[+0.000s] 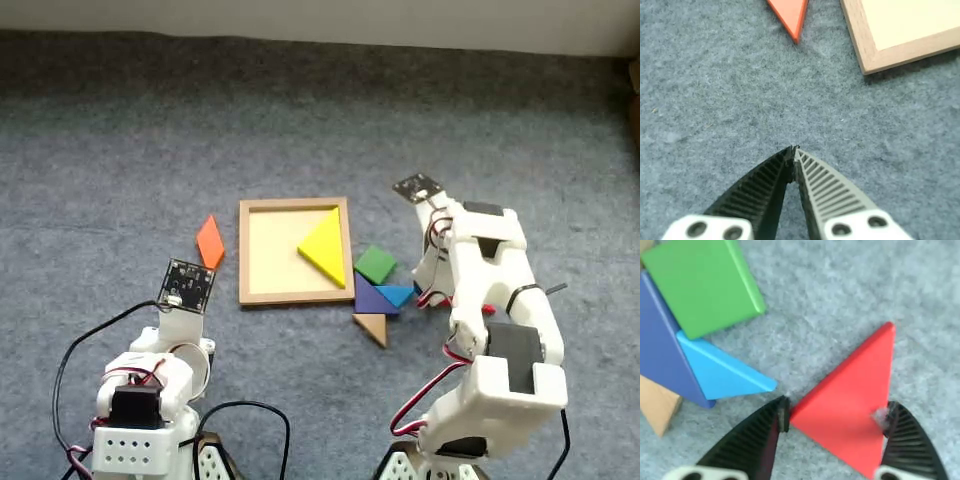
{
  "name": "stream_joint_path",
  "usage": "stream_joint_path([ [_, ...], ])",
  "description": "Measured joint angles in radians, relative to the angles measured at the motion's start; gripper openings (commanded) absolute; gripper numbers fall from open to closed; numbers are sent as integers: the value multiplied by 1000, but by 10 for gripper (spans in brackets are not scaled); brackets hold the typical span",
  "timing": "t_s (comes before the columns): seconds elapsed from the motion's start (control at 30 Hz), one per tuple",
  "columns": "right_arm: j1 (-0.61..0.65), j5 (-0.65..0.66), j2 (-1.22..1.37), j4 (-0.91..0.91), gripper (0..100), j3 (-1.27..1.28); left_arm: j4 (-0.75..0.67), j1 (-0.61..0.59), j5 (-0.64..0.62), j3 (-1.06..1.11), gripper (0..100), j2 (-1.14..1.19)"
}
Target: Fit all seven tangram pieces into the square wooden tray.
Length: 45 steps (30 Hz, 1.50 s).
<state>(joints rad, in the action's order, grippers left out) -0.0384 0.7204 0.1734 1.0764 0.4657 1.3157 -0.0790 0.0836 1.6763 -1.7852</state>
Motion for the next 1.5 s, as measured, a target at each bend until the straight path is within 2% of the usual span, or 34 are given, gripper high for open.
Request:
stream_joint_path([
  [0.13,0,0,-14,12,269,0,0,0,0,0,32,0],
  [0.4,-6,2,-52,28,128,5,0,0,0,0,32,0],
  [0.57,-6,2,-46,29,118,2,0,0,0,0,32,0],
  [0.63,-6,2,-46,54,151,2,0,0,0,0,32,0],
  [0.83,-2,3,-57,198,329,-26,0,0,0,0,32,0],
  [0.9,-5,3,-104,230,354,-28,0,0,0,0,32,0],
  [1.0,5,5,-215,262,359,-3,0,0,0,0,32,0],
  [1.2,21,110,-454,270,359,207,0,0,0,0,32,0],
  [1.33,20,126,-516,166,360,344,0,0,0,0,32,0],
  [1.5,-31,169,-485,38,360,390,0,0,0,0,32,0],
])
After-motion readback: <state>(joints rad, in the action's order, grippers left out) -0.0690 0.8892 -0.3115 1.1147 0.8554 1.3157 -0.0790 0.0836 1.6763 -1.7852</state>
